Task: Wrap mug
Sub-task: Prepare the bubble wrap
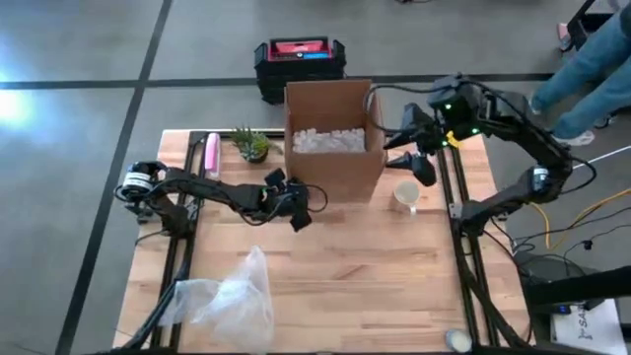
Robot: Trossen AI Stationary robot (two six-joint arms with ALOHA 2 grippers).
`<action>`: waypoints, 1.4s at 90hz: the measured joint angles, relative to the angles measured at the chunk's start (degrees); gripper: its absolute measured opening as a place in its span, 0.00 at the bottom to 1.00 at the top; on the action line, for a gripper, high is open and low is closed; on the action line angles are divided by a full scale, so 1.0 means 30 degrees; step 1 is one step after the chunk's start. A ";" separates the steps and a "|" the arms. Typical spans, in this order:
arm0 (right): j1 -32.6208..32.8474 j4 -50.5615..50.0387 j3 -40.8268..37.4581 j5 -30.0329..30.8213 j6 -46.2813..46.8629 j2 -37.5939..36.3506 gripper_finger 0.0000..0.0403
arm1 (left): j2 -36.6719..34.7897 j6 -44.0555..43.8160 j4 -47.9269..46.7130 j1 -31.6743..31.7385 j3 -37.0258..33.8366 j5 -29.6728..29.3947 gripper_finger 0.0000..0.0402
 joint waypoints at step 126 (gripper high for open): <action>1.3842 3.2091 -1.6388 0.4866 0.4056 0.8773 0.51 | -0.5903 -1.6230 -1.1603 -1.4307 0.1013 0.9754 0.00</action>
